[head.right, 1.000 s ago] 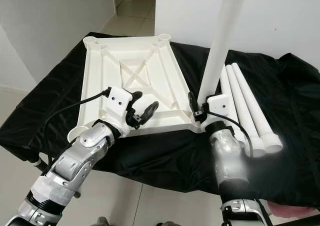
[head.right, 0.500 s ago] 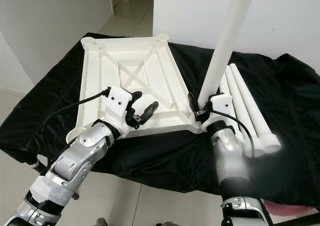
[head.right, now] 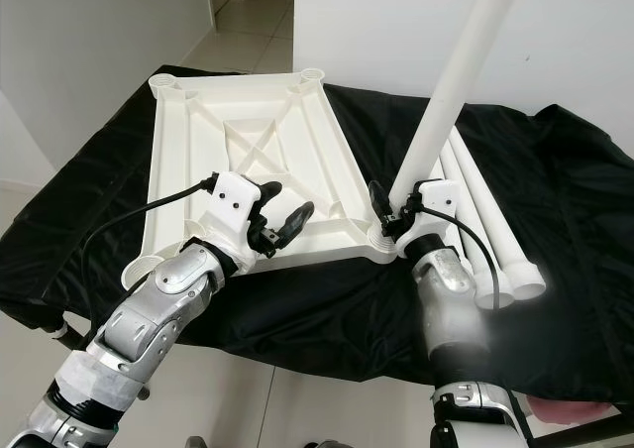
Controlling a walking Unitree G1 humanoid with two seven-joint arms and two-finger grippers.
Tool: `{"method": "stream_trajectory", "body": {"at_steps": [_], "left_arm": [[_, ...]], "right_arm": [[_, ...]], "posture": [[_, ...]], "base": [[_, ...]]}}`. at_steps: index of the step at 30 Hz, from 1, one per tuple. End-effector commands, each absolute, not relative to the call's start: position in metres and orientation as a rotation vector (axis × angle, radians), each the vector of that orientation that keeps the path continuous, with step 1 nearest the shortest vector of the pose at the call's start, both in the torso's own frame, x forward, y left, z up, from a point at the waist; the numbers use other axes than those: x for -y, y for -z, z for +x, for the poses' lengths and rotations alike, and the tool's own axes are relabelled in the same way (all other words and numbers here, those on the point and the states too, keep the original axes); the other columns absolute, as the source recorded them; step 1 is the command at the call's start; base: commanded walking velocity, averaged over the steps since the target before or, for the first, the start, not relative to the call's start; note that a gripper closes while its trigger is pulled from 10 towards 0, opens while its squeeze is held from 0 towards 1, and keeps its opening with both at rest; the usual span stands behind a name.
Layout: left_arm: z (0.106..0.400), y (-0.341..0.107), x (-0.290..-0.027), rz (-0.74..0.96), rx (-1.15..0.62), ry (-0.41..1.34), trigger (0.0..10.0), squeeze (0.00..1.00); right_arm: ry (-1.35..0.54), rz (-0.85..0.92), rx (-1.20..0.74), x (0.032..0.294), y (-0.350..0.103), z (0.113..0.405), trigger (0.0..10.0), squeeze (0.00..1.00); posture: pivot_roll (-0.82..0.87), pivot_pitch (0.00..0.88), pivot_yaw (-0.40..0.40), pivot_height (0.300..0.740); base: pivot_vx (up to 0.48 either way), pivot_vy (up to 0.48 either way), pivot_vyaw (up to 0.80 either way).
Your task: Building children table
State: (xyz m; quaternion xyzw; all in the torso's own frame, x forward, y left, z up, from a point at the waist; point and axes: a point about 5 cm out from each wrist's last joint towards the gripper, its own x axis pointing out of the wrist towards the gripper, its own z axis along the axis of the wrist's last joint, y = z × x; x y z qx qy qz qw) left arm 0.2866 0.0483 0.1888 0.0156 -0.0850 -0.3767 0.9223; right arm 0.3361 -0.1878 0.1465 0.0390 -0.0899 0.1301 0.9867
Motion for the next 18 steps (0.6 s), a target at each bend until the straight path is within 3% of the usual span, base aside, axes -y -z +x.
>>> {"method": "stream_trajectory", "body": {"at_steps": [1,10,18], "left_arm": [[0.279,-0.184,-0.043,0.049,0.153,0.921,10.0,0.00],[0.277,-0.185,-0.043,0.041,0.151,0.924,10.0,0.00],[0.276,-0.185,-0.041,0.026,0.151,0.930,10.0,0.00]], "right_arm": [[-0.242,0.130,-0.050,0.183,-0.099,0.326,10.0,0.00],[-0.238,0.105,0.010,0.174,-0.103,0.321,10.0,0.00],[0.013,0.130,0.058,0.148,-0.117,0.319,10.0,0.00]], "posture": [[0.00,0.118,-0.010,0.740],[0.00,0.122,-0.017,0.740],[0.00,0.119,-0.029,0.740]], "base": [[0.000,0.000,0.00],[0.000,0.000,0.00],[0.000,0.000,0.00]]}}
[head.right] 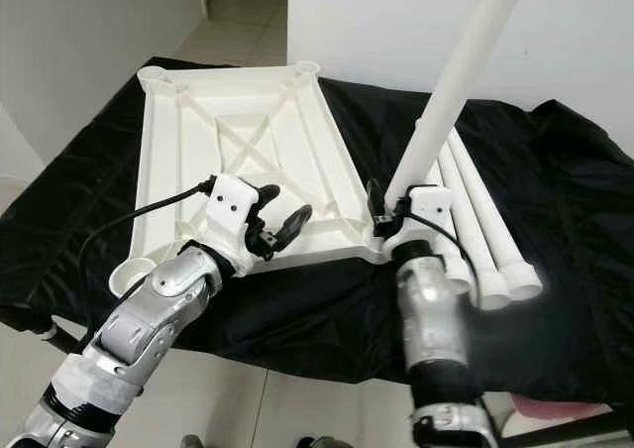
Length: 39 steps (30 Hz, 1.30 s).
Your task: Building children table
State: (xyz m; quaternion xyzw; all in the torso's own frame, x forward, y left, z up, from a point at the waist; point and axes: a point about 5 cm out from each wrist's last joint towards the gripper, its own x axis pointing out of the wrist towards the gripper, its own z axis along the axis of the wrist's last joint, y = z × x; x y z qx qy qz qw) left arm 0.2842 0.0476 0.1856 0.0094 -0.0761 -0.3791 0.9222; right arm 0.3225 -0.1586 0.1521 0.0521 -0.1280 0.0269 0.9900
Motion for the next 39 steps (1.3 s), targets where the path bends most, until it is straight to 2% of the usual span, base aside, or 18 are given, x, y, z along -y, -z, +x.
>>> {"method": "stream_trajectory", "body": {"at_steps": [1,8,14,21,22,28,29,30,31,33,39], "left_arm": [[0.276,-0.185,-0.041,0.026,0.151,0.930,10.0,0.00],[0.275,-0.184,-0.039,0.023,0.154,0.935,10.0,0.00],[0.274,-0.185,-0.038,0.021,0.156,0.934,10.0,0.00],[0.274,-0.184,-0.038,0.019,0.156,0.935,10.0,0.00],[0.274,-0.184,-0.037,0.018,0.155,0.937,10.0,0.00],[0.273,-0.182,-0.036,0.035,0.151,0.951,10.0,0.00],[0.273,-0.181,-0.035,0.038,0.149,0.955,10.0,0.00],[0.273,-0.181,-0.035,0.038,0.149,0.955,10.0,0.00],[0.273,-0.180,-0.035,0.038,0.146,0.959,10.0,0.00],[0.271,-0.180,-0.033,0.037,0.142,0.972,10.0,0.00],[0.271,-0.179,-0.033,0.046,0.140,0.979,10.0,0.00]], "right_arm": [[0.013,0.130,0.058,0.148,-0.117,0.319,10.0,0.00],[0.214,0.188,0.028,0.128,-0.123,0.319,10.0,0.00],[0.193,0.180,0.052,0.118,-0.129,0.317,10.0,0.00],[0.172,0.160,0.093,0.121,-0.135,0.316,10.0,0.00],[0.138,0.179,0.132,0.125,-0.138,0.316,10.0,1.00],[0.005,0.157,0.225,0.138,-0.147,0.315,10.0,1.00],[-0.022,0.153,0.227,0.141,-0.145,0.314,10.0,0.51],[-0.022,0.153,0.227,0.141,-0.145,0.314,10.0,0.51],[-0.050,0.138,0.231,0.144,-0.144,0.314,10.0,0.00],[-0.112,0.105,0.247,0.155,-0.145,0.315,10.0,0.00],[-0.178,0.084,0.265,0.163,-0.149,0.318,10.0,0.00]], "posture": [[0.00,0.119,-0.029,0.740],[0.00,0.105,-0.040,0.740],[0.01,0.096,-0.050,0.740],[0.01,0.090,-0.055,0.740],[0.02,0.084,-0.056,0.740],[0.02,0.070,-0.054,0.740],[0.02,0.068,-0.052,0.740],[0.02,0.068,-0.052,0.740],[0.02,0.065,-0.050,0.740],[0.02,0.063,-0.046,0.740],[0.01,0.063,-0.043,0.740]], "base": [[0.000,0.000,0.00],[0.000,0.000,0.00],[0.000,0.000,0.00],[0.000,0.000,0.00],[0.000,0.000,0.00],[0.000,0.000,0.00],[0.000,0.000,0.00],[0.000,0.000,0.00],[0.000,0.000,0.00],[0.000,0.000,0.00],[0.000,0.000,0.00]]}}
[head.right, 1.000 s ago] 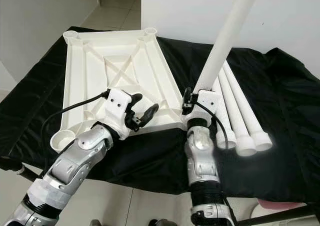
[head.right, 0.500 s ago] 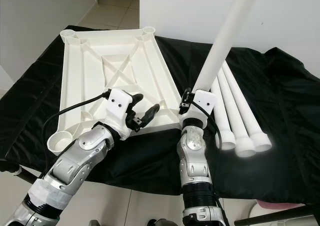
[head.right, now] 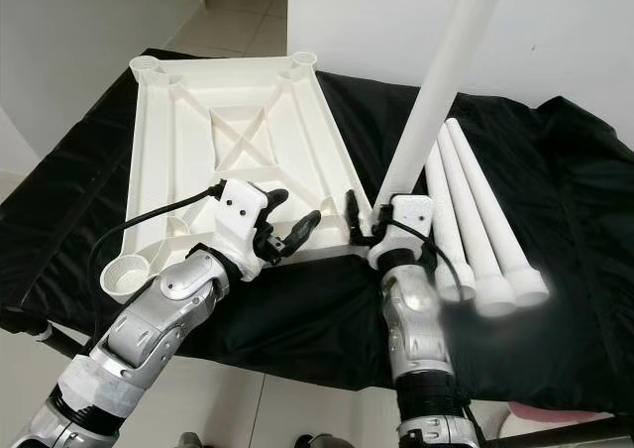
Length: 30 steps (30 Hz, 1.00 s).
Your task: Building children table
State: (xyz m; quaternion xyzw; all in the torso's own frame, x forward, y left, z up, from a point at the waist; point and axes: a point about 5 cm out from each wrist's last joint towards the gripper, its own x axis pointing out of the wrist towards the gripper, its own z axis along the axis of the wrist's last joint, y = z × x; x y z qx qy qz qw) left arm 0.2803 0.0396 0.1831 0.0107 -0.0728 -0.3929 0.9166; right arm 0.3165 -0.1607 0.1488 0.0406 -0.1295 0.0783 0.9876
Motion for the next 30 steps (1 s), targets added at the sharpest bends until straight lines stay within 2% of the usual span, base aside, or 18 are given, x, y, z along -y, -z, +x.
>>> {"method": "stream_trajectory", "body": {"at_steps": [1,7,11,12,14,15,16,18,26,27,29,30], "left_arm": [[0.270,-0.179,-0.032,0.049,0.135,0.989,10.0,0.00],[0.265,-0.170,-0.029,0.111,0.101,1.022,10.0,0.00],[0.262,-0.160,-0.026,0.168,0.071,1.036,10.0,0.00],[0.260,-0.154,-0.024,0.203,0.063,1.037,10.0,0.00],[0.259,-0.151,-0.023,0.227,0.059,1.037,10.0,0.00],[0.259,-0.149,-0.022,0.234,0.053,1.037,10.0,0.00],[0.259,-0.149,-0.021,0.235,0.051,1.038,10.0,0.00],[0.260,-0.149,-0.021,0.235,0.050,1.037,10.0,0.00],[0.266,-0.151,-0.024,0.248,0.051,1.014,10.0,0.00],[0.268,-0.152,-0.025,0.249,0.052,1.009,10.0,0.00],[0.268,-0.152,-0.025,0.249,0.052,1.009,10.0,0.00],[0.268,-0.152,-0.025,0.249,0.053,1.006,10.0,0.00]], "right_arm": [[-0.216,0.058,0.272,0.168,-0.152,0.321,10.0,0.00],[-0.378,0.003,0.255,0.179,-0.156,0.327,10.0,0.00],[-0.423,-0.025,0.229,0.184,-0.154,0.330,10.0,0.00],[-0.446,-0.045,0.206,0.187,-0.151,0.330,7.5,0.00],[-0.461,-0.057,0.190,0.189,-0.149,0.330,7.5,0.00],[-0.473,-0.069,0.175,0.191,-0.146,0.331,4.6,0.00],[-0.478,-0.076,0.161,0.194,-0.143,0.331,0.2,0.00],[-0.482,-0.074,0.149,0.196,-0.140,0.330,0.0,0.00],[-0.477,-0.054,0.134,0.201,-0.136,0.331,0.0,0.00],[-0.460,-0.038,0.131,0.203,-0.136,0.331,1.5,0.00],[-0.460,-0.038,0.131,0.203,-0.136,0.331,1.5,0.00],[-0.443,-0.024,0.128,0.205,-0.135,0.331,10.0,0.00]], "posture": [[0.02,0.063,-0.041,0.740],[0.02,0.062,-0.042,0.740],[0.02,0.058,-0.043,0.740],[0.01,0.057,-0.043,0.740],[0.01,0.057,-0.043,0.740],[0.01,0.055,-0.043,0.740],[0.01,0.054,-0.044,0.740],[0.01,0.053,-0.042,0.740],[0.01,0.055,-0.042,0.740],[0.01,0.057,-0.043,0.740],[0.01,0.057,-0.043,0.740],[0.01,0.060,-0.043,0.740]], "base": [[0.000,0.000,0.00],[0.000,0.000,0.00],[0.000,0.000,0.00],[0.000,0.000,0.00],[0.000,0.000,0.00],[0.000,0.000,0.00],[0.000,0.000,0.00],[0.000,0.000,0.00],[0.000,0.000,0.00],[0.000,0.000,0.00],[0.000,0.000,0.00],[0.000,0.000,0.00]]}}
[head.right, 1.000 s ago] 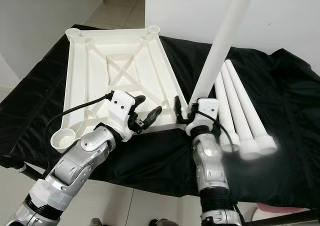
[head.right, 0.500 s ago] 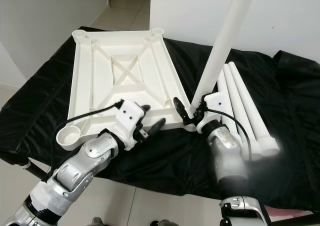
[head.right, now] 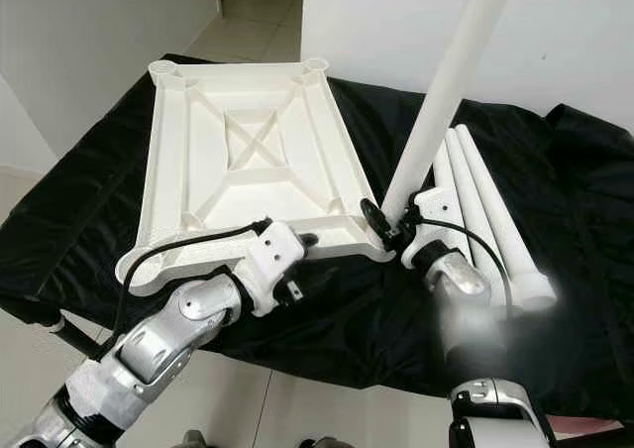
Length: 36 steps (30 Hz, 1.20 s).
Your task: Building children table
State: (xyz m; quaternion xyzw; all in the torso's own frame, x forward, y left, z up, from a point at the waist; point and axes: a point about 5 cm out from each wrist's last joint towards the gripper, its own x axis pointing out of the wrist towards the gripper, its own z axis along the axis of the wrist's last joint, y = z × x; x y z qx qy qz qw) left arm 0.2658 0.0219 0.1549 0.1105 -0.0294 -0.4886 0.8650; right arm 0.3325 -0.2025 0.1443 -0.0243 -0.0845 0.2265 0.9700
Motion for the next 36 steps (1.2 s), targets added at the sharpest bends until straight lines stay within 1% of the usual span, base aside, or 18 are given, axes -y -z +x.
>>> {"method": "stream_trajectory", "body": {"at_steps": [1,9,14,18,21,24,27,30,33,36], "left_arm": [[0.269,-0.153,-0.025,0.248,0.053,1.003,10.0,0.00],[0.269,-0.152,-0.026,0.246,0.053,1.000,10.0,0.00],[0.269,-0.152,-0.026,0.243,0.052,1.005,10.0,0.00],[0.270,-0.152,-0.027,0.241,0.050,1.004,10.0,0.00],[0.270,-0.152,-0.028,0.237,0.050,1.001,10.0,0.00],[0.270,-0.153,-0.028,0.220,0.048,0.999,10.0,0.00],[0.270,-0.153,-0.028,0.217,0.048,0.998,10.0,0.00],[0.270,-0.154,-0.028,0.213,0.049,0.994,10.0,0.00],[0.271,-0.155,-0.029,0.214,0.050,0.991,10.0,0.00],[0.272,-0.155,-0.031,0.212,0.047,0.986,10.0,0.00]], "right_arm": [[-0.431,0.000,0.126,0.206,-0.135,0.331,10.0,0.00],[-0.388,0.041,0.110,0.200,-0.133,0.331,10.0,0.00],[-0.302,0.048,0.083,0.181,-0.130,0.331,10.0,0.00],[-0.270,0.061,0.078,0.173,-0.130,0.330,10.0,0.00],[-0.214,0.066,0.076,0.166,-0.131,0.330,10.0,0.00],[-0.016,0.136,0.050,0.153,-0.131,0.325,10.0,0.00],[0.029,0.151,0.043,0.149,-0.132,0.323,10.0,0.00],[0.113,0.181,0.044,0.138,-0.135,0.314,10.0,0.00],[0.185,0.196,0.038,0.133,-0.133,0.305,10.0,0.00],[0.173,0.206,0.009,0.130,-0.128,0.299,10.0,0.00]], "posture": [[0.01,0.061,-0.042,0.740],[0.01,0.065,-0.039,0.740],[0.00,0.075,-0.040,0.740],[0.00,0.077,-0.038,0.740],[0.00,0.077,-0.038,0.740],[0.00,0.085,-0.042,0.740],[0.00,0.085,-0.042,0.740],[0.00,0.086,-0.043,0.740],[0.00,0.088,-0.046,0.740],[0.00,0.089,-0.041,0.740]], "base": [[0.000,0.000,0.00],[0.000,0.000,0.00],[0.000,0.000,0.00],[0.000,0.000,0.00],[0.000,0.000,0.00],[0.000,0.000,0.00],[0.000,0.000,0.00],[0.000,0.000,0.00],[0.000,0.000,0.00],[0.000,0.000,0.00]]}}
